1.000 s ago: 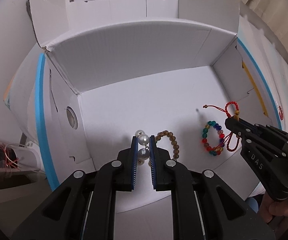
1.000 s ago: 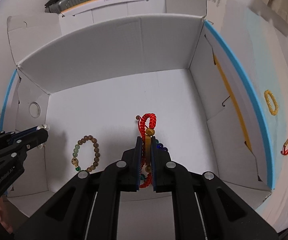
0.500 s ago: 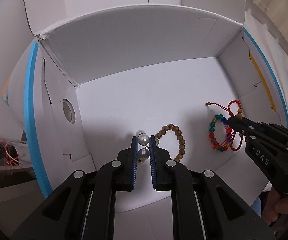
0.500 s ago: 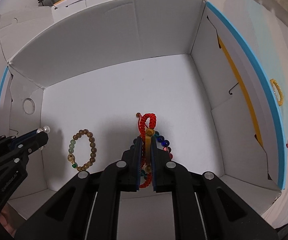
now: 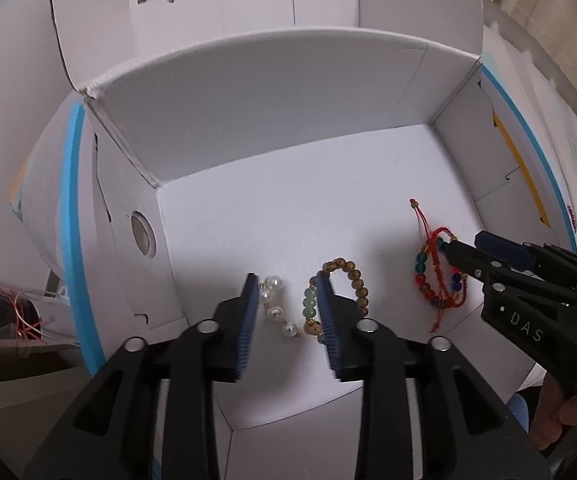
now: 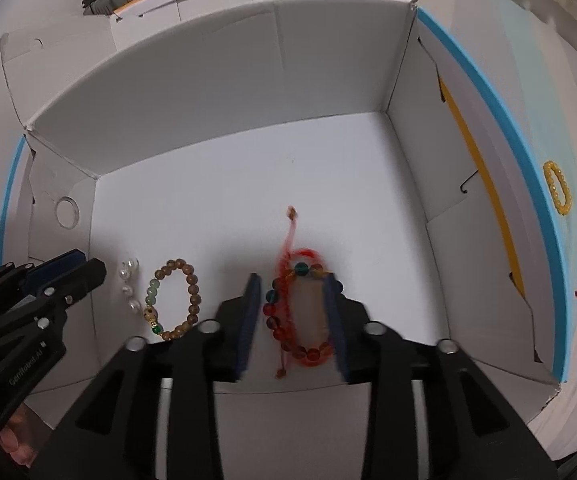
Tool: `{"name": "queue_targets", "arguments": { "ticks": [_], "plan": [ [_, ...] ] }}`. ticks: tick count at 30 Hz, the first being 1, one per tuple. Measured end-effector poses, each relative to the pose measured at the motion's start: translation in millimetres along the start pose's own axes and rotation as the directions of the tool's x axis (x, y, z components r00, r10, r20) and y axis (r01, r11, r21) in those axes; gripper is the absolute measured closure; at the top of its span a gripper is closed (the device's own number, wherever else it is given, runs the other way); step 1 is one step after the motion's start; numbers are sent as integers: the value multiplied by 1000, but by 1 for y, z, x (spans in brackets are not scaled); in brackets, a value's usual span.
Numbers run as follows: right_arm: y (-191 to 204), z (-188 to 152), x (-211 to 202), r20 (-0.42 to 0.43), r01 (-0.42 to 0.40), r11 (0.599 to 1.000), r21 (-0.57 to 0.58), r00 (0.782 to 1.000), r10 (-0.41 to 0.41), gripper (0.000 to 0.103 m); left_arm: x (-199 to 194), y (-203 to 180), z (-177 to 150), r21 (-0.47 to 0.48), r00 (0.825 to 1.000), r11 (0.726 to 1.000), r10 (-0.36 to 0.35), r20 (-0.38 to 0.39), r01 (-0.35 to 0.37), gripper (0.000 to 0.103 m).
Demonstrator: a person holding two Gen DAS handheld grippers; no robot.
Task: Organize jewelry
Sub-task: 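Open the left tool to drop the earring while the right tool drops the bracelet, then withdraw both open tools from the box back over the bed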
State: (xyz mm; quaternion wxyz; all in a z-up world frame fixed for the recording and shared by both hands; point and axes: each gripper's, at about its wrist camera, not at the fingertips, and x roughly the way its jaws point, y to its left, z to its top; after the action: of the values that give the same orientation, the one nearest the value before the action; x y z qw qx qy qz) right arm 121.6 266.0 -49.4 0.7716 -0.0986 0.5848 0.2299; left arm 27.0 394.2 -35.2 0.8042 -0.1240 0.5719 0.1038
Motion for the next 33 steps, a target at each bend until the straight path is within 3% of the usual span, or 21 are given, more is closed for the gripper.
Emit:
{"name": "queue_targets", "arguments": {
  "ticks": [5,6,8,16,20,23,33],
  "plan": [
    [-4,0,-15,48,-20,1000,-1,999,20,37,-18,-1,0,-3,999,1000,-11,47,12,53],
    [-4,-1,-19,67,-23,1000,-4,997,23,33,-21,-1,-1,-5,998,1000,-13,56,13,42],
    [-4,-2,-29,108,-21,1000,-18,994,22,28,-30,-2,-1,-10,996,1000,24,90,-23,31],
    [-12,-7,-60,188,-37,999,-28,981,42,20,-56,9,-4,-30,987,998,62,150,-58,24],
    [-13,-14,-75,224,-39,999,-32,973,45,13,-69,10,-10,-36,981,997,77,180,-71,9],
    [-13,-21,-89,259,-23,999,-39,965,32,8,-82,5,-15,-27,971,995,102,215,-98,6],
    [-31,-36,-122,309,-15,1000,-17,951,19,8,-101,-8,-21,-35,965,994,104,242,-99,6]
  ]
}}
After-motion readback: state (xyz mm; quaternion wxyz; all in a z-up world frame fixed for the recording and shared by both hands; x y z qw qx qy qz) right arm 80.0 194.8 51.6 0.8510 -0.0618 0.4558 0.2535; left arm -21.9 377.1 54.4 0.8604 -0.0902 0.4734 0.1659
